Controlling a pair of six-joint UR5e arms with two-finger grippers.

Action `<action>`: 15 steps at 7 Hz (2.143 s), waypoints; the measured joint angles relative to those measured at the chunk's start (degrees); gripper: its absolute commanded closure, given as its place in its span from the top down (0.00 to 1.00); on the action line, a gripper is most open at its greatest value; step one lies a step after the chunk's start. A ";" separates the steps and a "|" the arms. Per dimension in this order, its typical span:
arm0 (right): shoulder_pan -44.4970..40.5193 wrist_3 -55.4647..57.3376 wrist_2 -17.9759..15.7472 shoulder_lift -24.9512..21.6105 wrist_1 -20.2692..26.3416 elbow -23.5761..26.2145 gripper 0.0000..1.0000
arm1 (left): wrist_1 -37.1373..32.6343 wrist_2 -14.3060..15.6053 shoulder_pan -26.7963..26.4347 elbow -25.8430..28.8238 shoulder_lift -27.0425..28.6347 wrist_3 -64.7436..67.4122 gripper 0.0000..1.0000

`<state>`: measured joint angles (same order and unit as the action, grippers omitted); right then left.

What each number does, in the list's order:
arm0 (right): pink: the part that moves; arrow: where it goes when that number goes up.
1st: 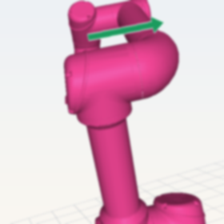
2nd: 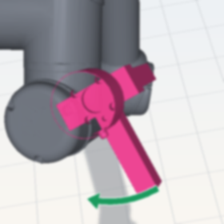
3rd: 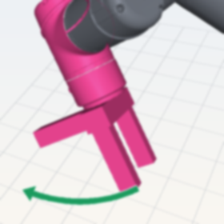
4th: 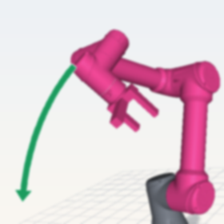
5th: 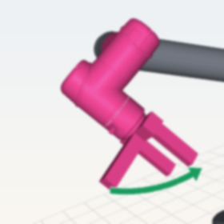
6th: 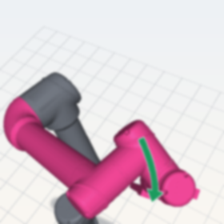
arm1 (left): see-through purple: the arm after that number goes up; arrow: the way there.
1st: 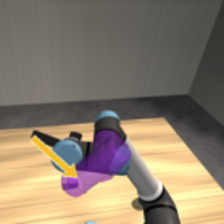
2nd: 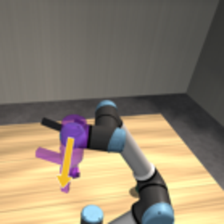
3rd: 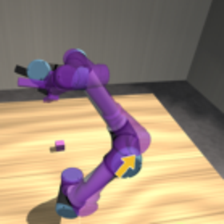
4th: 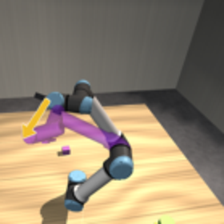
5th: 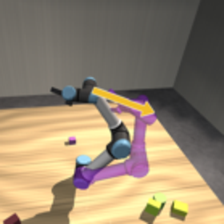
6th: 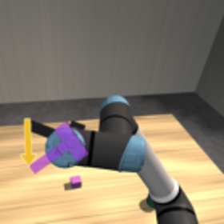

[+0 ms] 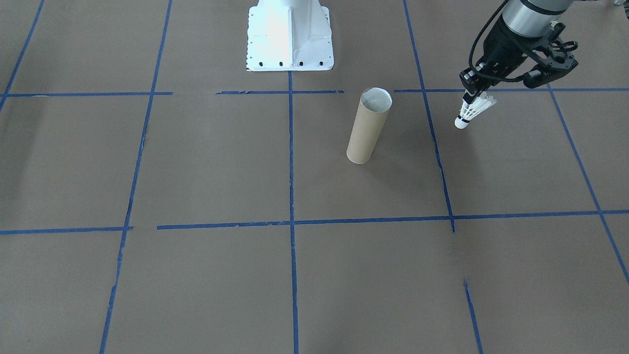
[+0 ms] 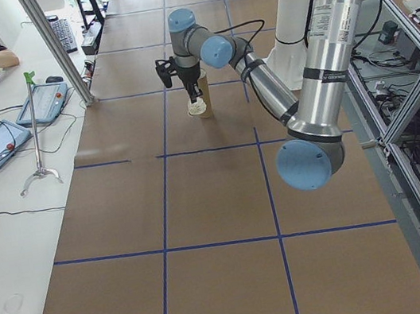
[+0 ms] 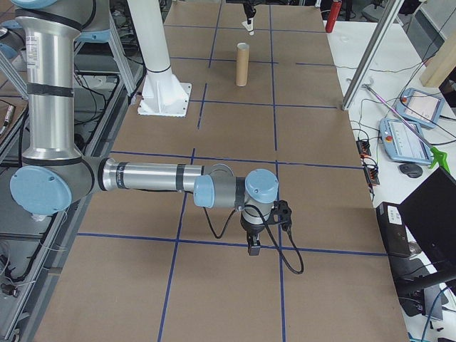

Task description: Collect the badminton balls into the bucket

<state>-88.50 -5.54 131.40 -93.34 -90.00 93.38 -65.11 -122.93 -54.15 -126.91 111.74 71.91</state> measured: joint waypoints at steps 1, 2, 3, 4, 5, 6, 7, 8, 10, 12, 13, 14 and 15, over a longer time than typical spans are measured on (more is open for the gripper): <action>0.00 0.00 0.00 0.00 0.00 0.00 1.00 | 10.99 1.36 0.54 -0.05 8.08 -0.01 0.00; 0.00 0.00 0.00 0.00 0.00 0.00 1.00 | 20.36 2.26 1.69 0.34 15.58 0.00 0.00; 0.00 0.00 0.00 0.00 0.00 0.00 1.00 | 27.20 3.05 3.20 2.33 22.52 0.15 0.00; 0.00 0.00 0.00 0.00 0.00 0.02 1.00 | 30.26 3.52 4.58 6.49 28.35 0.43 0.00; 0.00 0.00 0.00 0.00 0.00 0.03 1.00 | 31.47 3.95 6.01 11.25 33.09 0.70 0.00; 0.00 0.00 0.00 0.00 0.00 0.04 1.00 | 31.94 4.44 7.59 14.59 35.47 0.91 0.00; 0.00 0.00 0.00 0.00 0.00 0.04 1.00 | 32.09 4.84 8.85 16.73 36.31 0.97 0.00; 0.00 0.00 0.00 0.00 0.00 0.04 1.00 | 32.11 5.06 9.69 18.12 36.58 0.97 0.00; 0.00 0.00 0.00 0.00 0.00 0.04 1.00 | 32.08 5.24 10.46 19.35 36.32 0.94 0.00; 0.00 0.00 0.00 0.00 0.00 0.04 1.00 | 32.05 5.68 11.55 19.89 35.35 0.85 0.08; 0.00 0.00 0.00 0.00 0.00 0.04 1.00 | 32.01 5.91 11.91 19.95 34.95 0.66 0.99; 0.00 0.00 0.00 0.00 0.00 0.03 1.00 | 31.92 6.46 12.07 19.82 34.63 0.34 1.00; 0.00 -0.02 0.00 0.00 0.00 0.02 1.00 | 31.63 7.27 12.08 19.40 34.33 0.13 1.00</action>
<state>-88.51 -5.56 131.40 -93.34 -90.00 93.40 -33.48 -115.65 -42.07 -107.51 146.07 72.04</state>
